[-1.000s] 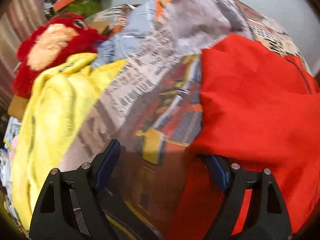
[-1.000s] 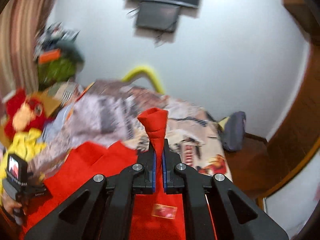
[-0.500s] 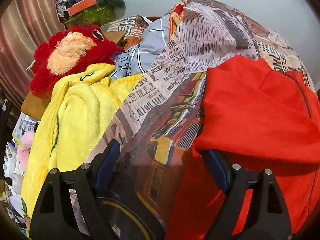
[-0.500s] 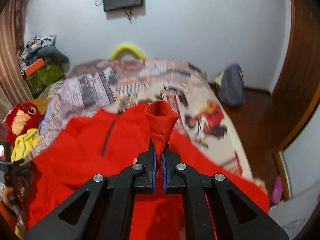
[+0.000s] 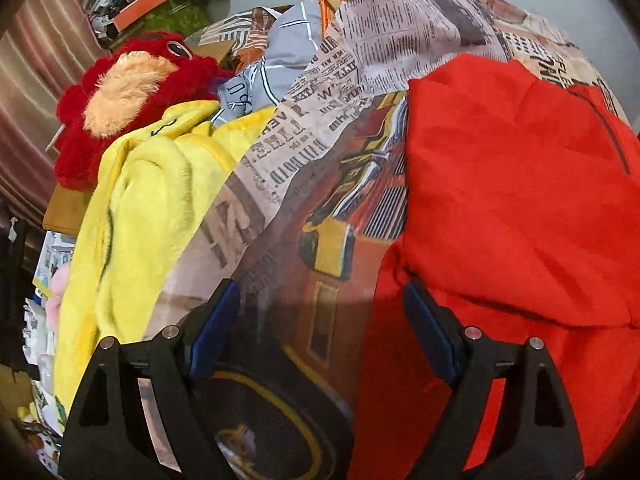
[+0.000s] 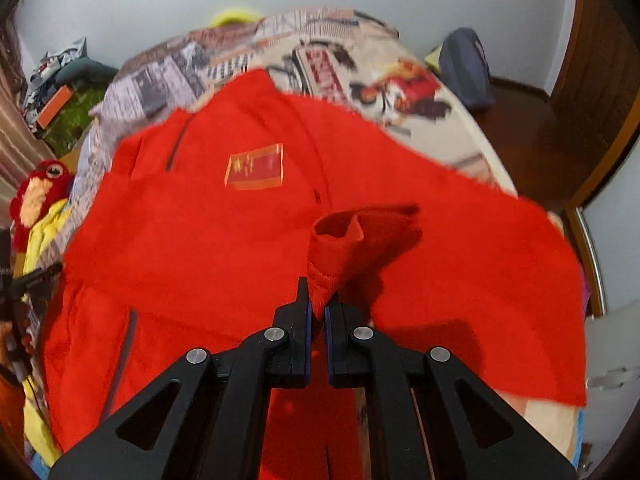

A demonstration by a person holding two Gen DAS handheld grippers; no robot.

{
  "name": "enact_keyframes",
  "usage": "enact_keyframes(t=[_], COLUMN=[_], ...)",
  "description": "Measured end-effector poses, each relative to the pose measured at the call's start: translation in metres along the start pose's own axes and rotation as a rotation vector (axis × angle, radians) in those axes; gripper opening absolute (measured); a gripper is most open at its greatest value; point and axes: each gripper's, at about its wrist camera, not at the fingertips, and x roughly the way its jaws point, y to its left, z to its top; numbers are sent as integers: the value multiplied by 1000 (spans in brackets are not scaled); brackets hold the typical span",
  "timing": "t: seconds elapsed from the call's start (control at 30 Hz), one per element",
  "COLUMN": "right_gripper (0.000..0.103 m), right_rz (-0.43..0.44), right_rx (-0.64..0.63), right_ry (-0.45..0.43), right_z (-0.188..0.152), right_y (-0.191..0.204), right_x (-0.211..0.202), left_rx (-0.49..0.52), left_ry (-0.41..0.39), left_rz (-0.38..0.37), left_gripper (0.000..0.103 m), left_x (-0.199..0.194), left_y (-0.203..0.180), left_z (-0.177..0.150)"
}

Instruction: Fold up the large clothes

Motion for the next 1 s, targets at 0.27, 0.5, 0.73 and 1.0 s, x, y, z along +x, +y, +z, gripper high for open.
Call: enact_keyframes(t=[0.27, 0.5, 0.73, 1.0], right_gripper=[20, 23, 70, 72], right_rz=[-52, -72, -137, -125], right_rx=[17, 19, 95, 293], right_ry=[78, -12, -197, -187], right_z=[-28, -30, -30, -53], right_y=[-9, -23, -54, -119], right_x=[-6, -59, -123, -133], left_rx=[27, 99, 187, 275], left_ry=[-26, -133, -260, -323], left_rz=[-36, -81, -184, -306], left_gripper=[84, 84, 85, 90], left_x=[-39, -104, -174, -213], left_y=[7, -12, -61, -133], left_z=[-13, -11, -6, -4])
